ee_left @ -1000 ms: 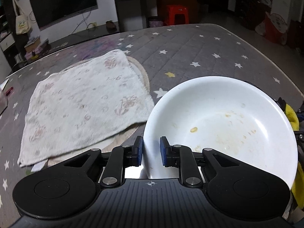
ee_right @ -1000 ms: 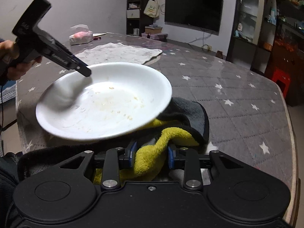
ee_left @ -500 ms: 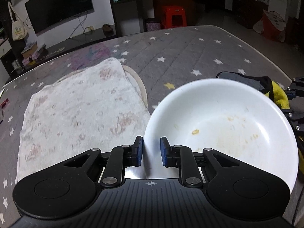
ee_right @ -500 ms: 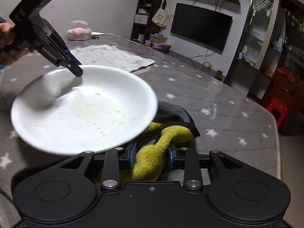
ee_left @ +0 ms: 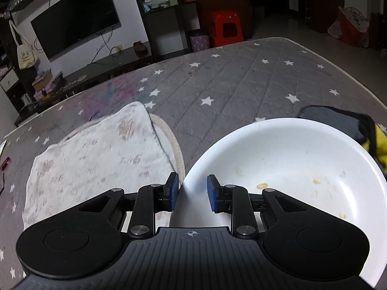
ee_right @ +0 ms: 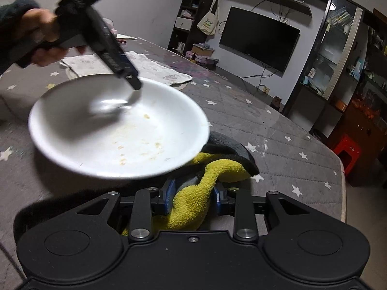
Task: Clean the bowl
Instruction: 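Tilt the held bowl with the left tool and pull the right tool back, then wipe the cloth across the bowl interior with the right tool while the left tool holds the rim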
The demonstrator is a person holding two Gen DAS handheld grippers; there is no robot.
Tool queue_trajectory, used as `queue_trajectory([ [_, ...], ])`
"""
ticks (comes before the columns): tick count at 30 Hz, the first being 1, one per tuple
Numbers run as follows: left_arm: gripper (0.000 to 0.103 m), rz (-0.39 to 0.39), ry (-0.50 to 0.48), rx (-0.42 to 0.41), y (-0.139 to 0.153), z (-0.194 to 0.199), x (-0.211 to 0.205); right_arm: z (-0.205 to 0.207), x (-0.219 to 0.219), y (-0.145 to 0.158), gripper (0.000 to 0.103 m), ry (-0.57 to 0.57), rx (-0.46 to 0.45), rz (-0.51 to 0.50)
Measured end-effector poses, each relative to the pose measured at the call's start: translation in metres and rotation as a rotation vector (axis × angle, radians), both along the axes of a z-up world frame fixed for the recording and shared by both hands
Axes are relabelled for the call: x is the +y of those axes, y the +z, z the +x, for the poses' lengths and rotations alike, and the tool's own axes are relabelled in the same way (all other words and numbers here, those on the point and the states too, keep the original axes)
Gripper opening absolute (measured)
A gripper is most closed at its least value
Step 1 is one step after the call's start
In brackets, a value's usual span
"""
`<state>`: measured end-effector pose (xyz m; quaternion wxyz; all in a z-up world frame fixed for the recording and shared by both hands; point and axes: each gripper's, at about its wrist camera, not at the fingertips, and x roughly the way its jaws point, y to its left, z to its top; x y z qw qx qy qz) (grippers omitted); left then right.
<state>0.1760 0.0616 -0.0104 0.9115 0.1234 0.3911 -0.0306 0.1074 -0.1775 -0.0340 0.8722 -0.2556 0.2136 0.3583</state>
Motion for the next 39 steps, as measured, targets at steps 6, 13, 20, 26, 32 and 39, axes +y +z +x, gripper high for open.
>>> queue_trajectory([
  [6, 0.027, 0.009, -0.004, -0.007, -0.001, 0.002, -0.002, -0.037, 0.000, 0.003, 0.033, 0.023, -0.011, -0.035],
  [13, 0.027, 0.049, -0.044, -0.027, 0.001, -0.008, -0.003, -0.076, 0.005, 0.005, 0.033, 0.054, -0.031, -0.084],
  [20, 0.027, 0.037, -0.101, -0.060, 0.013, -0.040, -0.001, -0.058, 0.010, 0.002, 0.033, 0.036, -0.024, -0.082],
  [26, 0.027, -0.043, -0.282, -0.048, 0.022, -0.086, -0.012, -0.048, 0.014, -0.001, 0.033, 0.030, -0.020, -0.087],
  [32, 0.027, -0.111, -0.440, -0.018, 0.027, -0.118, -0.027, -0.033, 0.016, -0.002, 0.033, 0.031, -0.023, -0.098],
  [39, 0.027, -0.087, -0.561, 0.018, 0.015, -0.132, -0.049, -0.020, 0.018, -0.003, 0.033, 0.062, -0.043, -0.122],
])
